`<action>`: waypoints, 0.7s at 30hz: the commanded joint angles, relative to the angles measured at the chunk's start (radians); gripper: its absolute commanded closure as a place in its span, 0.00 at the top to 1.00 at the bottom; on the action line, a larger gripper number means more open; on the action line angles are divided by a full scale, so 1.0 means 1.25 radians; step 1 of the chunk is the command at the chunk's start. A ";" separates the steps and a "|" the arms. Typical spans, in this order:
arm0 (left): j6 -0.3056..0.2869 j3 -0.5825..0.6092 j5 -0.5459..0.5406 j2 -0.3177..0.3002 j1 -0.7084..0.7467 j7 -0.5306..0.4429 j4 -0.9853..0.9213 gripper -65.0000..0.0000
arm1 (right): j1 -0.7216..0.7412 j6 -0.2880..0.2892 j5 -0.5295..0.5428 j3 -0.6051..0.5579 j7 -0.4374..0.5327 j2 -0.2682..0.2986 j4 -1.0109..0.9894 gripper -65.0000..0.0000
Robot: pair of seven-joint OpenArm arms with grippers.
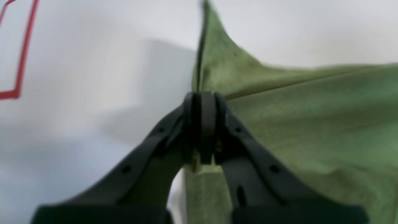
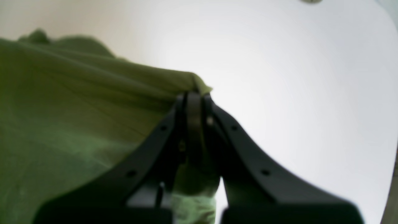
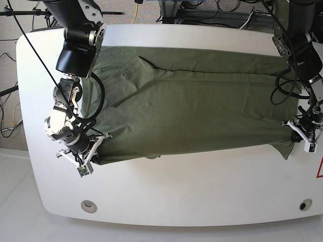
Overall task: Fold the T-shirt properly
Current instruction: 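Lift both hem corners and fold them over toward the collar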
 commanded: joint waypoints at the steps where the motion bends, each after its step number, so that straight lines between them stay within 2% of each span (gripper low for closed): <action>1: 0.014 0.000 -0.010 -0.018 -0.002 -0.012 0.048 0.01 | 0.015 -0.010 0.004 0.001 -0.004 0.008 0.048 0.00; 7: -0.008 0.001 -0.046 -0.020 0.053 -0.002 0.149 0.00 | -0.041 -0.009 0.007 -0.001 -0.087 0.005 0.150 0.00; 13: -0.008 0.006 -0.103 -0.021 0.134 0.033 0.280 0.00 | -0.113 -0.018 0.010 -0.002 -0.164 0.001 0.276 0.00; 15: -0.008 0.006 -0.121 -0.021 0.161 0.049 0.322 0.00 | -0.135 -0.019 0.012 -0.003 -0.180 0.000 0.308 0.00; 17: -0.008 -0.004 -0.168 -0.019 0.221 0.106 0.399 0.00 | -0.174 -0.009 0.014 0.002 -0.192 -0.003 0.352 0.00; 21: -0.008 -0.008 -0.194 -0.015 0.260 0.137 0.449 0.00 | -0.212 -0.007 0.012 0.007 -0.209 -0.006 0.393 0.00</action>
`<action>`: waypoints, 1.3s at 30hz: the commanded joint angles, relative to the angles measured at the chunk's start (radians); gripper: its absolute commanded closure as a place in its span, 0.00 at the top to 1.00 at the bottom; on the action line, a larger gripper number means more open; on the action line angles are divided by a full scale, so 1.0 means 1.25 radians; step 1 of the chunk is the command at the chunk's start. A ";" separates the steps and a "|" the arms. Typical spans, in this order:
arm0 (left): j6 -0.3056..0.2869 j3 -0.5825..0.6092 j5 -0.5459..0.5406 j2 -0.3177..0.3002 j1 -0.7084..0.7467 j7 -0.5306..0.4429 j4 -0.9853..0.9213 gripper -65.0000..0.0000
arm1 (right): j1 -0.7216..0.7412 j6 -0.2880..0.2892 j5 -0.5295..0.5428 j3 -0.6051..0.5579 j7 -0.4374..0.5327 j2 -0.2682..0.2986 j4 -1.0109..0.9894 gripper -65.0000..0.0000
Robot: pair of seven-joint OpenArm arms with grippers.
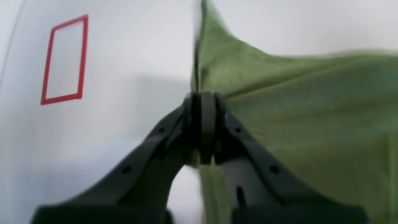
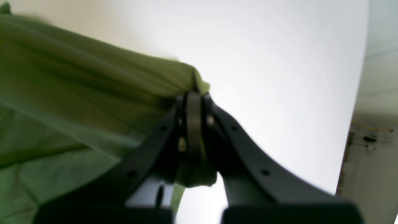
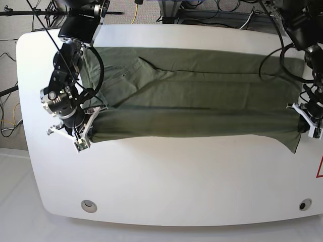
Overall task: Fold the T-shirt properly
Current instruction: 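Lift both hem corners and fold them over toward the collar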
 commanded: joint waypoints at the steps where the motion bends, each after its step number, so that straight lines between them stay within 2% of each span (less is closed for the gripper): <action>1: 0.014 -0.008 -0.005 -0.015 0.009 0.012 0.041 0.00 | -0.010 -0.003 -0.011 0.008 -0.006 0.007 0.038 0.00; 10: 0.014 0.004 0.025 0.032 0.061 0.073 0.118 0.00 | -0.115 0.002 -0.005 0.018 -0.003 -0.003 0.092 0.00; 16: 0.014 -0.003 0.030 0.043 0.089 0.085 0.134 0.00 | -0.156 0.004 -0.003 0.020 -0.004 -0.005 0.101 0.00; 39: 0.014 -0.033 0.005 -0.007 0.323 0.071 0.173 0.00 | -0.241 0.001 0.000 0.016 -0.038 -0.003 0.090 0.00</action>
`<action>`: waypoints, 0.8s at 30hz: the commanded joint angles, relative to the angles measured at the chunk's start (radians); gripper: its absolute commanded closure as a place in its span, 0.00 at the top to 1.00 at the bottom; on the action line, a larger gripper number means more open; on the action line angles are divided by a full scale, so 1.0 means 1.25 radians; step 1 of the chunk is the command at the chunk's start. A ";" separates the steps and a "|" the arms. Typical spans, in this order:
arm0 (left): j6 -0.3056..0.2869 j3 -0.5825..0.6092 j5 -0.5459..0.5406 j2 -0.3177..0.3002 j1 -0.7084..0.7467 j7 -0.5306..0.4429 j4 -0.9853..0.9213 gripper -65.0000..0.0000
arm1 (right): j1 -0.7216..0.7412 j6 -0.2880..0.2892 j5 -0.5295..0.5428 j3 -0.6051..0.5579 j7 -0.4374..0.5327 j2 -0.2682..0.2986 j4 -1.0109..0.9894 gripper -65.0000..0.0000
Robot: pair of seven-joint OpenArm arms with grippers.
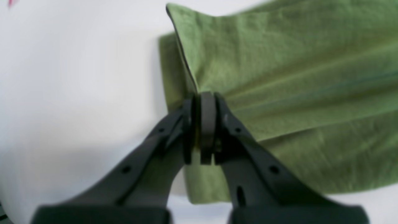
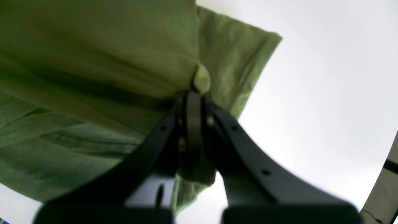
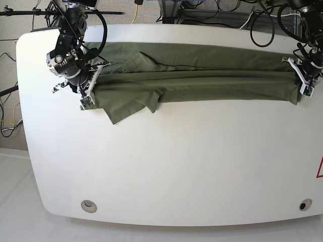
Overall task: Fold the T-shirt properly
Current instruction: 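Lift both hem corners and fold them over toward the collar, then open both grippers to release the folded hem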
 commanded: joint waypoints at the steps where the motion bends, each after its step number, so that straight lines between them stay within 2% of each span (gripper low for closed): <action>1: 0.010 0.001 -0.003 -0.034 0.025 -0.009 0.003 0.00 | 0.005 -0.002 -0.003 0.003 0.008 0.009 0.011 0.00; 5: 0.010 0.002 -0.003 -0.036 0.054 -0.009 -0.001 0.00 | -0.003 -0.001 -0.005 0.004 0.006 0.009 0.008 0.01; 9: 0.010 0.003 -0.004 -0.039 0.082 -0.009 -0.005 0.00 | -0.006 0.001 -0.005 0.004 0.004 0.009 0.008 0.08; 11: 0.010 0.000 -0.006 -0.042 0.063 0.003 -0.001 0.09 | -0.003 0.007 -0.003 0.004 0.006 0.009 0.006 0.17; 19: 0.010 0.000 -0.006 -0.043 0.032 0.032 -0.008 0.46 | -0.001 0.016 -0.006 0.006 0.011 0.011 0.003 0.35; 24: 0.010 0.004 -0.003 -0.040 0.004 0.050 -0.005 0.58 | -0.001 0.017 -0.005 0.011 0.009 0.013 0.000 0.46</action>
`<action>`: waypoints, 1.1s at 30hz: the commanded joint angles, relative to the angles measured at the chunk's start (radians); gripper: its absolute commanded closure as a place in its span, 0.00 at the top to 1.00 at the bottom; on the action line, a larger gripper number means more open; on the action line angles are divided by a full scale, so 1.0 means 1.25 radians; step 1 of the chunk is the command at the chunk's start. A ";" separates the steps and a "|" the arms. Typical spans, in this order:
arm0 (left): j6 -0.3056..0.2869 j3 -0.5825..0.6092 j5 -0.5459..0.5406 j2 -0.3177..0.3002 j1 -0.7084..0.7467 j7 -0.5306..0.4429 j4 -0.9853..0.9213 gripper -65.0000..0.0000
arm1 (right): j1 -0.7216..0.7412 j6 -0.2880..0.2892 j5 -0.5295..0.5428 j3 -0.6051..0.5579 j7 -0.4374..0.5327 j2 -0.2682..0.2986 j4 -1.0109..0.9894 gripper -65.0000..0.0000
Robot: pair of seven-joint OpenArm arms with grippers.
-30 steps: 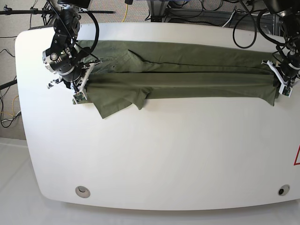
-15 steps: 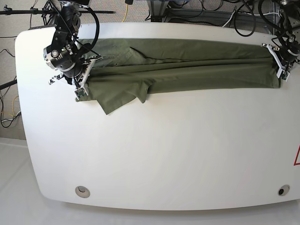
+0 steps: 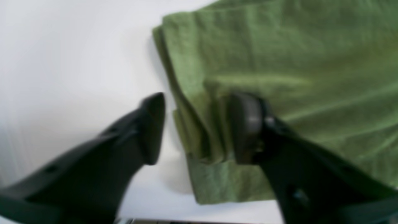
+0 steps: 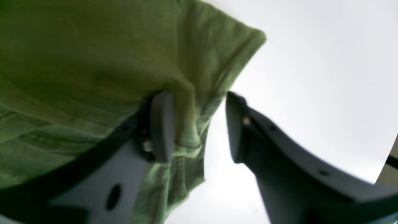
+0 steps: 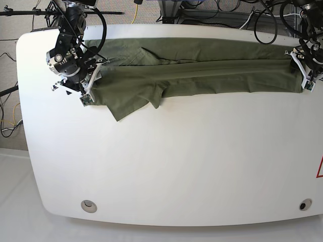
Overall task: Fold the T-shirt properly
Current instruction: 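Open both grippers to release the folded hem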
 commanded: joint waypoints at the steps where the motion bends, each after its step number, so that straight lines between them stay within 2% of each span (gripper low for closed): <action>1: 0.005 -0.003 -0.005 -0.016 -0.018 -0.003 0.013 0.59 | 0.008 0.003 0.000 0.008 0.008 0.010 0.010 0.47; 11: 0.005 -0.004 -0.002 -0.001 -0.018 0.022 0.043 0.64 | 0.008 0.013 0.005 0.002 0.013 0.011 0.011 0.57; 19: 0.005 0.002 0.002 0.005 -0.013 0.032 0.062 0.65 | 0.017 0.012 0.008 0.001 0.017 0.011 0.011 0.57; 29: 0.016 0.013 0.010 0.001 -0.019 0.033 0.052 0.63 | 0.076 0.005 0.032 -0.003 0.016 0.008 0.008 0.56; 33: 0.005 0.007 0.002 0.003 -0.027 0.029 0.059 0.63 | 0.124 0.010 0.048 -0.016 0.010 0.005 0.005 0.56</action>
